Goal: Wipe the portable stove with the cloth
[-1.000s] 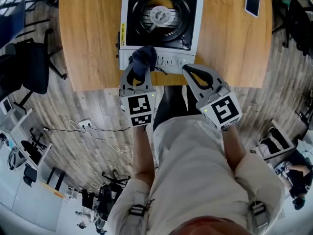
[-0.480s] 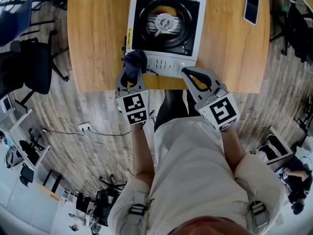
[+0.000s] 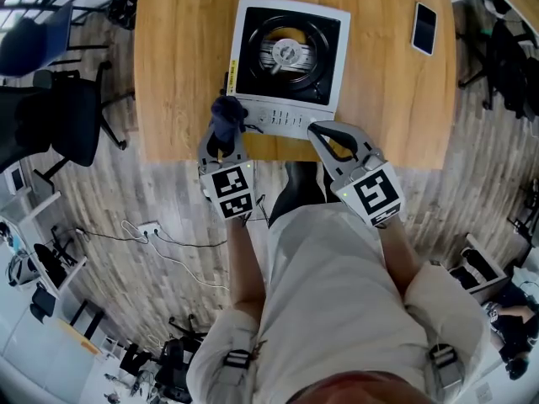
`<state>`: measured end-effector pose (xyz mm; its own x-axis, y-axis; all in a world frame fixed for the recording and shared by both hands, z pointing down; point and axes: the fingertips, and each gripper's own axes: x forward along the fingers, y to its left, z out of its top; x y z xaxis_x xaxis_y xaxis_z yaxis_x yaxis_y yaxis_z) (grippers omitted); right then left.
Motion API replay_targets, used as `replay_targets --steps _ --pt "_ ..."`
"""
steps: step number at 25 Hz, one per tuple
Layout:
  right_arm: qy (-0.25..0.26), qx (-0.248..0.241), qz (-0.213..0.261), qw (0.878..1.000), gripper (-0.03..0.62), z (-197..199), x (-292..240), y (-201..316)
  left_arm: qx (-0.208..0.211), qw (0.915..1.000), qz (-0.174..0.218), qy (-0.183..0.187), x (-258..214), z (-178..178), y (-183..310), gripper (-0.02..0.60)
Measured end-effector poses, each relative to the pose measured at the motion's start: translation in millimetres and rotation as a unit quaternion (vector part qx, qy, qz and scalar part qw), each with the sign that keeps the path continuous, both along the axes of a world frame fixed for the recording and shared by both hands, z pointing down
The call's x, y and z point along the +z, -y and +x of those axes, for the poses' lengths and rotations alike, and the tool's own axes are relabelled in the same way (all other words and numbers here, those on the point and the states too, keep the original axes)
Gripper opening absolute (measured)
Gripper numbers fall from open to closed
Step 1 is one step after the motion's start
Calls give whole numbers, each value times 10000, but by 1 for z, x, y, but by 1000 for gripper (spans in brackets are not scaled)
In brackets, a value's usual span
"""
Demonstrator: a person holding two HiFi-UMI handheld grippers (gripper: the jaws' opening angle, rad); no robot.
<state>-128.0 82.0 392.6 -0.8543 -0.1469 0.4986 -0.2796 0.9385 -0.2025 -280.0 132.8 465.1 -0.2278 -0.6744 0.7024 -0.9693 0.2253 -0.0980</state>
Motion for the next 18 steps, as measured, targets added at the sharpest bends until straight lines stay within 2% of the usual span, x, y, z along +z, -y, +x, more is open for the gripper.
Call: replay_targets --steps 7,10,13,18 --pt "163 -108 320 9993 21 -2 -25 -5 127 9991 394 67 -35 13 6 94" --pt "249 -104 477 9985 21 0 -36 -3 172 9973 700 -121 -55 21 10 94" --pt "321 -32 611 9976 21 3 -46 0 312 9934 1071 -275 -77 32 17 94" --pt "524 135 788 9954 21 9 -69 3 787 9825 1665 -264 -121 54 27 94"
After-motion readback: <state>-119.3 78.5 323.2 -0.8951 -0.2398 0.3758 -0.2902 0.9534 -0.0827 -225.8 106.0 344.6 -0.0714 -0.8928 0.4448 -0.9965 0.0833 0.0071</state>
